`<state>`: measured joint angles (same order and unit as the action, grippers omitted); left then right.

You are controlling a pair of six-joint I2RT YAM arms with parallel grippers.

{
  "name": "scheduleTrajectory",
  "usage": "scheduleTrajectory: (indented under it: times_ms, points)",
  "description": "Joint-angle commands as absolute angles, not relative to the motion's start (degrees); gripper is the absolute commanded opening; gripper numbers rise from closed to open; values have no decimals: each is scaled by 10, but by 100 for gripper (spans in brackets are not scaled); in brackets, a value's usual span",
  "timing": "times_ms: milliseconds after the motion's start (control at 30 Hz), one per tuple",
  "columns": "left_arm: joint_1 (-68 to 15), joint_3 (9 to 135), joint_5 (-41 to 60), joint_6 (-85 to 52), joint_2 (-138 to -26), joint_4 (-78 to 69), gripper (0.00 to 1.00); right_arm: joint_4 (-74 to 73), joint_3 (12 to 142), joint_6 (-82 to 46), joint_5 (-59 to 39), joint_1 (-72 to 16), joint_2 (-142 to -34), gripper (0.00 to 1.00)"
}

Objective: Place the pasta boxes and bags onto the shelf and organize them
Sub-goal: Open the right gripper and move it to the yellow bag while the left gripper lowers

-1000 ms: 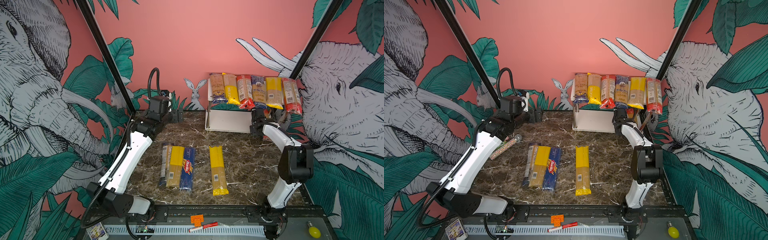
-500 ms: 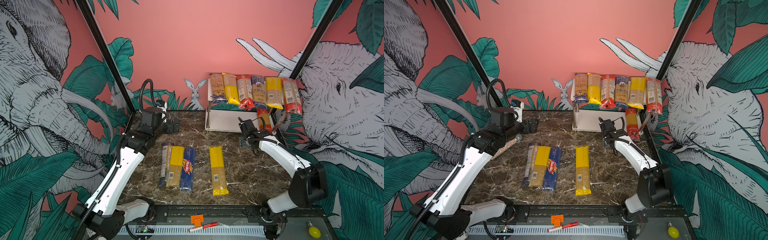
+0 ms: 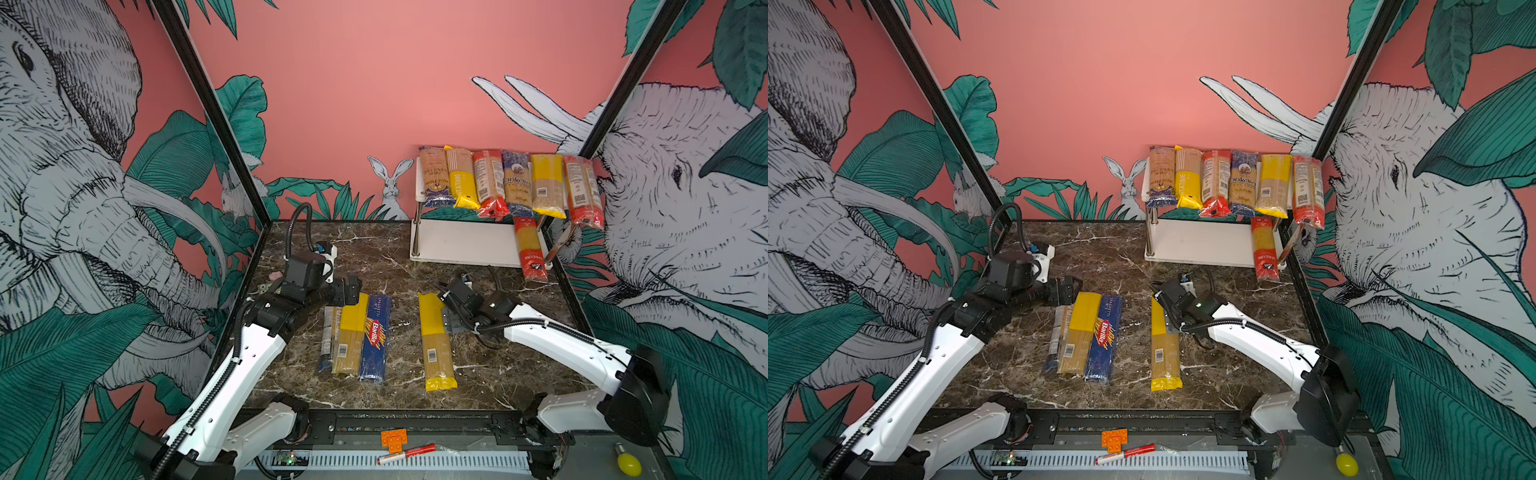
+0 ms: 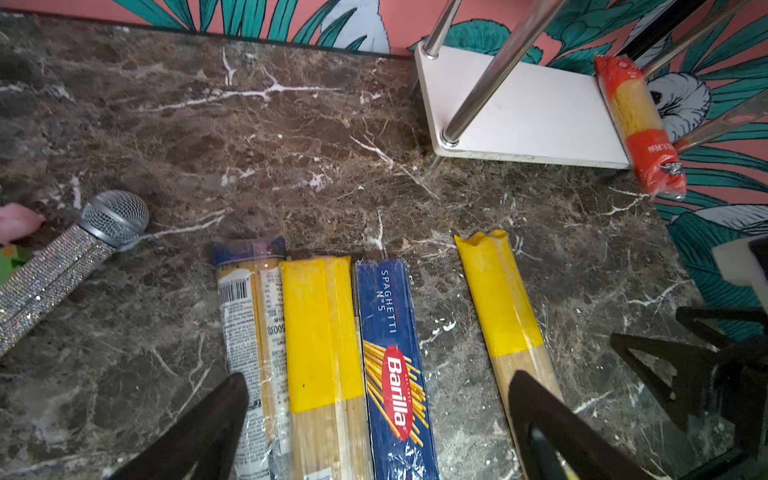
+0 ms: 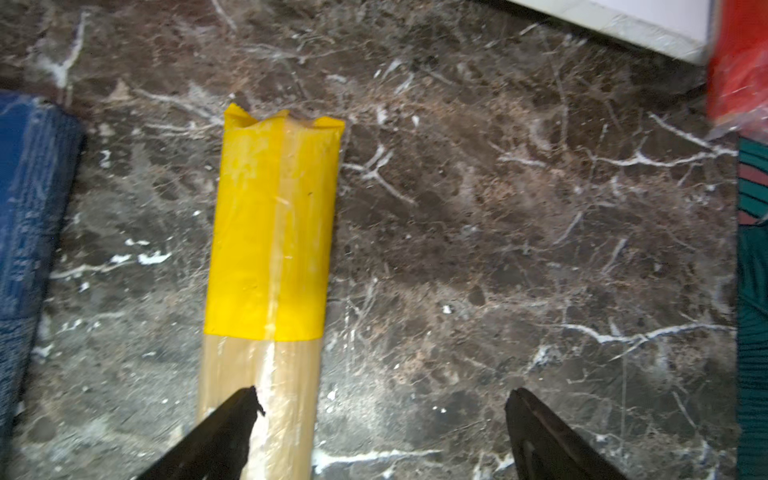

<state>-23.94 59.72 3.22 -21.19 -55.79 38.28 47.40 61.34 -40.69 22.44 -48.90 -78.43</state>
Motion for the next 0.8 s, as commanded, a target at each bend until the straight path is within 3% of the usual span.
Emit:
scheduleTrajectory:
  times_ms: [0, 333, 767]
  points:
    - [-236, 569, 29, -245, -507, 377, 99, 463, 627, -453, 214, -520, -807, 98]
    - [-260, 506, 21, -318, -440, 385, 99, 499, 705, -460, 208, -616, -868, 99]
    - [-437, 467, -70, -386, -429, 404, 99, 485, 576, -586, 218, -715, -754, 99]
